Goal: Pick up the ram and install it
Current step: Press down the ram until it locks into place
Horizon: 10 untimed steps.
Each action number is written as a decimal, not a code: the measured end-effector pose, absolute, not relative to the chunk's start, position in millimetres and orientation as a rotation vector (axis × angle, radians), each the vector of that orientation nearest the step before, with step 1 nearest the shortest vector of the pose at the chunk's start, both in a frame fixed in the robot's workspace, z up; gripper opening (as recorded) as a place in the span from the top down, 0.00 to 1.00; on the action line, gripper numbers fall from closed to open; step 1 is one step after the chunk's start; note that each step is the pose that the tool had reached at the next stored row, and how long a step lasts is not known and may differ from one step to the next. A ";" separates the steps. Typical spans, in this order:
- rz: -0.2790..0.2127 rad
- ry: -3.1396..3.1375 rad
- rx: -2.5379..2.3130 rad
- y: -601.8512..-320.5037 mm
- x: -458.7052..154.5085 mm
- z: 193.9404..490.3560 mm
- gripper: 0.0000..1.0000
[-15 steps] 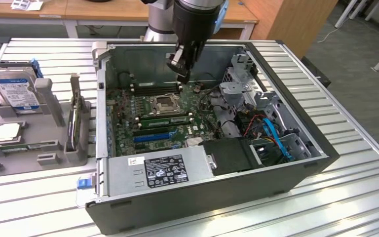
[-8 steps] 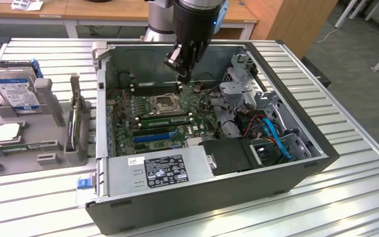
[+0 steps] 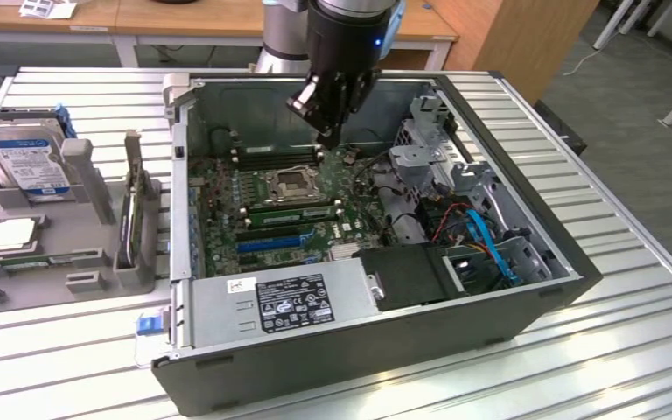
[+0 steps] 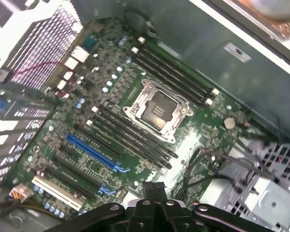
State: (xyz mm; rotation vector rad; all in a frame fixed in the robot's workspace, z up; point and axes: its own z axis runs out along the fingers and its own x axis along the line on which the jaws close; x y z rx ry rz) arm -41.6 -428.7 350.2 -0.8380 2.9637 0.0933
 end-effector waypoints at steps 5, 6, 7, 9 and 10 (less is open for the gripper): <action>0.089 2.996 -0.703 -428.7 -41.6 350.1 0.89; 0.088 3.002 -0.674 -428.7 -41.6 350.1 0.89; 0.087 3.008 -0.647 -428.7 -41.6 350.1 0.89; 0.085 3.018 -0.593 -428.7 -41.6 350.0 0.89; 0.085 3.022 -0.566 -428.7 -41.6 350.0 0.89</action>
